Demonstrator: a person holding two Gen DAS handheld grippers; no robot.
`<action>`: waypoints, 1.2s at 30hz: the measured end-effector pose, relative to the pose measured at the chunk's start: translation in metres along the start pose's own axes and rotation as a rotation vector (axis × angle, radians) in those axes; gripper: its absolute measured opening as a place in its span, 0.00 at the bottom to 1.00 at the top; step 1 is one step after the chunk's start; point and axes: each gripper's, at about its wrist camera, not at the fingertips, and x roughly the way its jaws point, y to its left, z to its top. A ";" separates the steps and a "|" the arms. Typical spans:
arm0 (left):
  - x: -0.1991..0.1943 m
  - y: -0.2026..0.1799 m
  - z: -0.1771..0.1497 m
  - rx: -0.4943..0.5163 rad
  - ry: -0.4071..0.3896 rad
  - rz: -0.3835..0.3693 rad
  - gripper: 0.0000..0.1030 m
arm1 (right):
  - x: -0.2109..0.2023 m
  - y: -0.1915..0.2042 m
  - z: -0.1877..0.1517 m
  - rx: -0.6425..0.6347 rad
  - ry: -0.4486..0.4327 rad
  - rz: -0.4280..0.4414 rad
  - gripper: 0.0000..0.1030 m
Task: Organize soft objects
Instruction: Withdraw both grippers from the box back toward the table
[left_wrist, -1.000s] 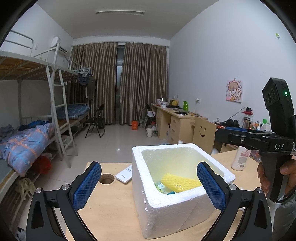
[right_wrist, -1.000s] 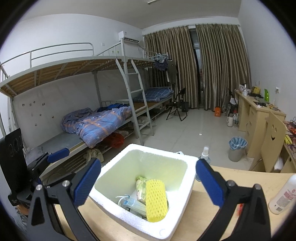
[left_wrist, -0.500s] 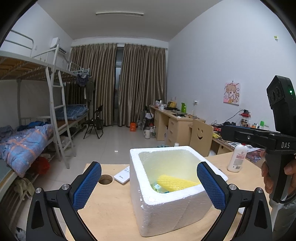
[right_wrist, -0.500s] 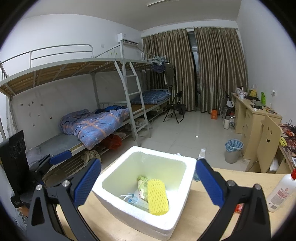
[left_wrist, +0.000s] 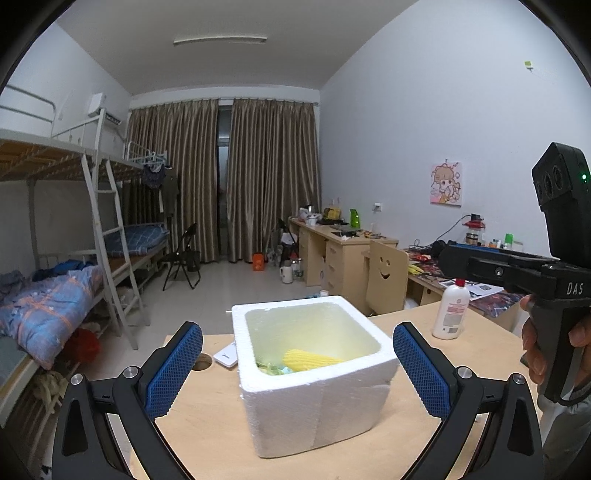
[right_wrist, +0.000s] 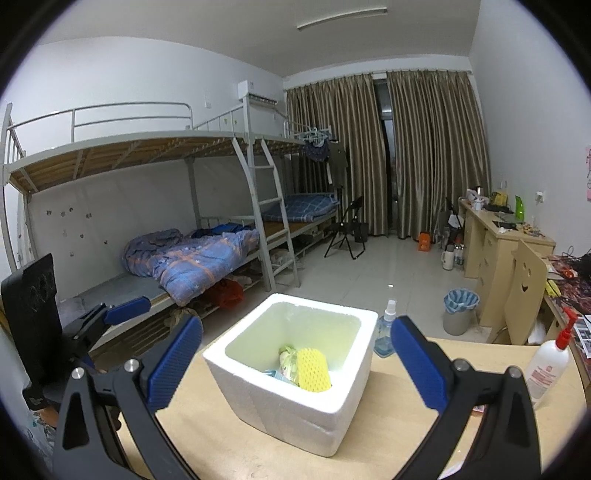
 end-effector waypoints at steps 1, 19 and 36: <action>-0.004 -0.004 0.000 0.004 -0.006 0.000 1.00 | -0.003 0.000 0.000 0.000 -0.003 0.004 1.00; -0.055 -0.033 -0.001 0.017 -0.034 -0.023 1.00 | -0.049 0.016 -0.017 -0.019 -0.054 0.005 1.00; -0.094 -0.062 -0.020 0.038 -0.045 -0.059 1.00 | -0.079 0.024 -0.049 -0.030 -0.067 -0.013 1.00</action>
